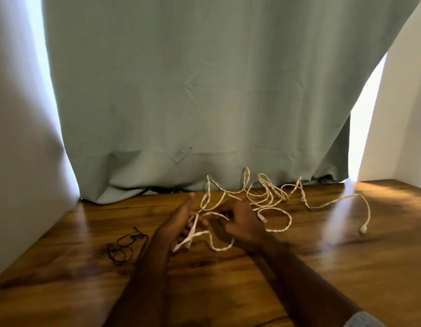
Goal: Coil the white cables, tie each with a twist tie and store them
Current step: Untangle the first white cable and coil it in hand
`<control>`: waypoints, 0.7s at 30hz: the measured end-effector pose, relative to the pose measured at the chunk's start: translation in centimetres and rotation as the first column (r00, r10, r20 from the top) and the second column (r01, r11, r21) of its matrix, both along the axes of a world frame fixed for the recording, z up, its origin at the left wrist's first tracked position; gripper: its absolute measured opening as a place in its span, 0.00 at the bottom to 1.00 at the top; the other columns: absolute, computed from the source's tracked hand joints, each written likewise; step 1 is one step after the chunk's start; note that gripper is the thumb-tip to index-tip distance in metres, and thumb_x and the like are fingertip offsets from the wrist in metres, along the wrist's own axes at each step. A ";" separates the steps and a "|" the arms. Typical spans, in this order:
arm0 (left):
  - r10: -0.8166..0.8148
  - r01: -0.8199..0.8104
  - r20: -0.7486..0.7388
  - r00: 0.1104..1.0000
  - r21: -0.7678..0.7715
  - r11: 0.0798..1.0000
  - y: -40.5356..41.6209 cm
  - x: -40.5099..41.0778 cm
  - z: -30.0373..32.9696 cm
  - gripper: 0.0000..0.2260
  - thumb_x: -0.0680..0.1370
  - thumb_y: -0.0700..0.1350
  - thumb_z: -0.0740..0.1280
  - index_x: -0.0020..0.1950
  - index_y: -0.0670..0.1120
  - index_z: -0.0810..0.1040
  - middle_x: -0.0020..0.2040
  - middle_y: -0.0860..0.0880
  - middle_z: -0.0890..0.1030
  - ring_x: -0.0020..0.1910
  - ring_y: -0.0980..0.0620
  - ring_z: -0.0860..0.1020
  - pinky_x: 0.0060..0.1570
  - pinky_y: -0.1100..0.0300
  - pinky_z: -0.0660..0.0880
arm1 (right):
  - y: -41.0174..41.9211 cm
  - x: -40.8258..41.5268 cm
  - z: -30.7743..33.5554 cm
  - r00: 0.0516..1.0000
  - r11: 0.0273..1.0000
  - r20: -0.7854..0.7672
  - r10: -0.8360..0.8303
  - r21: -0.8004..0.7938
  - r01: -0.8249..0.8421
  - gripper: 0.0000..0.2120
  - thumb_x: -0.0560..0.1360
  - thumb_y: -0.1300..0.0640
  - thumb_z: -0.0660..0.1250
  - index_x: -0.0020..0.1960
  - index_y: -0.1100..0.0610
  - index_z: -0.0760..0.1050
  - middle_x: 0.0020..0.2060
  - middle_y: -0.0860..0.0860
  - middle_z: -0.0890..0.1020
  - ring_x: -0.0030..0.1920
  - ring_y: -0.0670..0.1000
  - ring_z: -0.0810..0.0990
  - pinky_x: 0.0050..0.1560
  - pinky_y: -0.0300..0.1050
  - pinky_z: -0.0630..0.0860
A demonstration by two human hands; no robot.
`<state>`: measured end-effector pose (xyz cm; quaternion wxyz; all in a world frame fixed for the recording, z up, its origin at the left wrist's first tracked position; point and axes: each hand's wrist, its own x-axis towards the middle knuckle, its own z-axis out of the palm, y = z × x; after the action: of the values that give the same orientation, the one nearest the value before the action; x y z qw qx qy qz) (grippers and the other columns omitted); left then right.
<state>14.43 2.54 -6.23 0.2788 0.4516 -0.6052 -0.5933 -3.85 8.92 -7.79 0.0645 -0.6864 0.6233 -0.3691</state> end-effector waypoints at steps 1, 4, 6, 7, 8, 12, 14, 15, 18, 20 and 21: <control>0.031 -0.029 0.054 0.998 -0.037 0.999 0.3 -0.3 0.2 0.31 0.80 0.64 0.59 0.41 0.37 0.85 0.28 0.44 0.79 0.25 0.47 0.75 0.28 0.61 0.71 | 0.4 -0.1 -0.1 0.999 0.999 -0.018 0.051 0.015 -0.051 0.15 0.76 0.49 0.70 0.61 0.45 0.82 0.55 0.42 0.85 0.54 0.42 0.81 0.56 0.45 0.81; 0.150 -0.144 0.059 0.987 -0.097 0.985 0.8 -1.3 0.6 0.15 0.75 0.51 0.73 0.49 0.38 0.84 0.39 0.42 0.86 0.39 0.44 0.84 0.41 0.53 0.80 | 1.2 -0.4 -0.1 0.984 0.985 -0.055 0.167 0.044 -0.165 0.13 0.77 0.51 0.70 0.61 0.46 0.83 0.57 0.43 0.84 0.57 0.42 0.79 0.59 0.45 0.79; 0.172 -0.151 0.143 0.975 -0.143 0.978 1.1 -1.8 0.8 0.08 0.76 0.47 0.72 0.47 0.42 0.80 0.37 0.46 0.82 0.36 0.49 0.81 0.32 0.60 0.76 | 1.5 -0.3 0.4 0.971 0.971 -0.027 0.236 0.058 -0.234 0.11 0.78 0.48 0.70 0.59 0.47 0.84 0.56 0.42 0.85 0.58 0.40 0.80 0.59 0.42 0.78; 0.187 -0.154 0.188 0.964 -0.177 0.972 1.4 -2.1 0.9 0.06 0.77 0.47 0.70 0.46 0.45 0.78 0.37 0.48 0.80 0.34 0.52 0.78 0.30 0.62 0.73 | 1.4 -0.2 0.6 0.967 0.965 0.010 0.254 0.060 -0.254 0.11 0.78 0.46 0.70 0.56 0.48 0.85 0.55 0.42 0.85 0.56 0.40 0.81 0.57 0.43 0.79; 0.200 -0.153 0.226 0.953 -0.206 0.966 1.4 -2.4 0.8 0.06 0.78 0.48 0.69 0.45 0.46 0.78 0.37 0.49 0.79 0.35 0.52 0.78 0.32 0.61 0.73 | 1.1 -0.1 0.8 0.969 0.969 0.050 0.244 0.036 -0.245 0.11 0.79 0.46 0.68 0.54 0.49 0.86 0.52 0.43 0.86 0.54 0.41 0.81 0.56 0.46 0.79; 0.261 -0.114 0.409 0.875 -0.348 0.930 1.3 -3.2 0.1 0.09 0.78 0.49 0.66 0.38 0.49 0.75 0.39 0.49 0.78 0.46 0.47 0.79 0.50 0.54 0.77 | -1.8 0.0 2.0 0.991 0.979 -0.132 0.016 -0.197 -0.043 0.15 0.81 0.45 0.61 0.56 0.51 0.83 0.51 0.48 0.84 0.52 0.48 0.79 0.55 0.54 0.77; 0.322 -0.118 0.467 0.824 -0.414 0.902 0.9 -3.2 -0.2 0.08 0.78 0.49 0.66 0.40 0.50 0.74 0.41 0.50 0.74 0.50 0.45 0.78 0.49 0.55 0.73 | -3.0 0.1 2.7 0.911 0.994 -0.408 -0.067 -0.105 0.026 0.18 0.77 0.45 0.68 0.65 0.47 0.77 0.61 0.49 0.82 0.61 0.54 0.76 0.63 0.56 0.73; 0.350 -0.126 0.481 0.804 -0.438 0.890 0.7 -3.1 -0.4 0.06 0.78 0.50 0.66 0.44 0.50 0.76 0.44 0.50 0.75 0.51 0.45 0.78 0.48 0.55 0.73 | -3.6 0.2 2.6 0.846 0.995 -0.526 -0.090 -0.012 0.098 0.22 0.75 0.45 0.70 0.68 0.45 0.75 0.64 0.50 0.80 0.65 0.56 0.75 0.68 0.58 0.68; 0.415 -0.127 0.531 0.738 -0.494 0.860 -0.1 -3.1 -1.2 0.08 0.77 0.52 0.66 0.50 0.48 0.78 0.51 0.48 0.81 0.47 0.47 0.78 0.45 0.55 0.73 | -4.3 0.8 1.8 0.687 0.969 -0.714 -0.133 0.051 0.241 0.15 0.77 0.48 0.68 0.63 0.47 0.78 0.61 0.52 0.81 0.66 0.56 0.76 0.72 0.62 0.60; 0.451 -0.132 0.540 0.711 -0.527 0.840 -0.6 -3.3 -1.6 0.08 0.78 0.52 0.66 0.51 0.49 0.79 0.52 0.48 0.81 0.46 0.48 0.77 0.45 0.55 0.73 | -4.7 0.3 1.4 0.672 0.978 -0.725 -0.152 -0.013 0.207 0.12 0.79 0.47 0.66 0.60 0.48 0.80 0.59 0.52 0.82 0.64 0.56 0.77 0.71 0.61 0.61; 0.466 -0.128 0.545 0.697 -0.545 0.829 -0.7 -3.4 -1.7 0.08 0.78 0.52 0.66 0.51 0.49 0.79 0.52 0.48 0.81 0.47 0.47 0.78 0.45 0.55 0.74 | -4.6 -0.2 1.4 0.713 0.987 -0.687 -0.140 -0.040 0.155 0.14 0.80 0.45 0.63 0.60 0.48 0.81 0.58 0.51 0.82 0.62 0.56 0.77 0.69 0.59 0.64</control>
<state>11.05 1.87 -7.93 0.2426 0.6442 -0.7035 -0.1770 -4.07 4.28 -6.39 -0.1935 -0.7215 0.6593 -0.0859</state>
